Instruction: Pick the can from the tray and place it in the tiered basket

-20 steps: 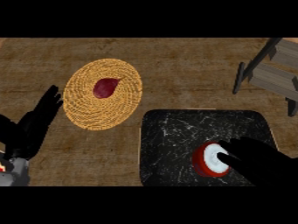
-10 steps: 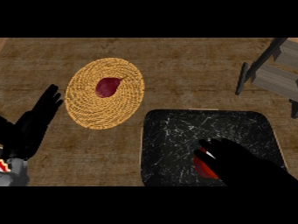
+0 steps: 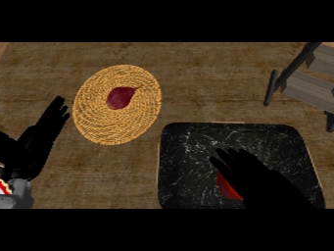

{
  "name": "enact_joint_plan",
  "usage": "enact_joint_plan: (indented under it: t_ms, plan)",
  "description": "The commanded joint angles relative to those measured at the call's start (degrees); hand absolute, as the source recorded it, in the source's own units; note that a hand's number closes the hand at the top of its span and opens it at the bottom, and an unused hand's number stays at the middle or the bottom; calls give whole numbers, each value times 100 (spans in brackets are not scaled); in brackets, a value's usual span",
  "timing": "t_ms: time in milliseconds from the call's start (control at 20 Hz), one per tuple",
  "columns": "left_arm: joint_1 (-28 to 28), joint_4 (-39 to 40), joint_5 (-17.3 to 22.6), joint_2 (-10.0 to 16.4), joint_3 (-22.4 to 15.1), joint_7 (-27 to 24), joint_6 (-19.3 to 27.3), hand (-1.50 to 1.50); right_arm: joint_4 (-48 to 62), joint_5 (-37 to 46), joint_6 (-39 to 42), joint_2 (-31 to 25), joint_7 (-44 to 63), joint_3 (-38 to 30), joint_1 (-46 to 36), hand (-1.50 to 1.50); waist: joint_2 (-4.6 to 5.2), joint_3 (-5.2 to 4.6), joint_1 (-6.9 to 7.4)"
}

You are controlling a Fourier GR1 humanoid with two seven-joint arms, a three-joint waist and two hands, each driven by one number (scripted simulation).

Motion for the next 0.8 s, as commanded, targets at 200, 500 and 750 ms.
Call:
enact_joint_plan:
  t_ms: [200,500,750]
  plan:
    - [-447,699,-182,-199,214,-181,-238,0,1251,1470,-1349,117,-1304,239,544,-150,9,2,-35]
    - [75,-160,-96,-110,486,171,-541,0,1481,1525,-929,357,-1607,-492,94,-150,0,0,10]
    - [147,-69,-518,-461,260,-30,-267,0,1698,1383,-271,414,-1576,-298,282,150,2,0,15]
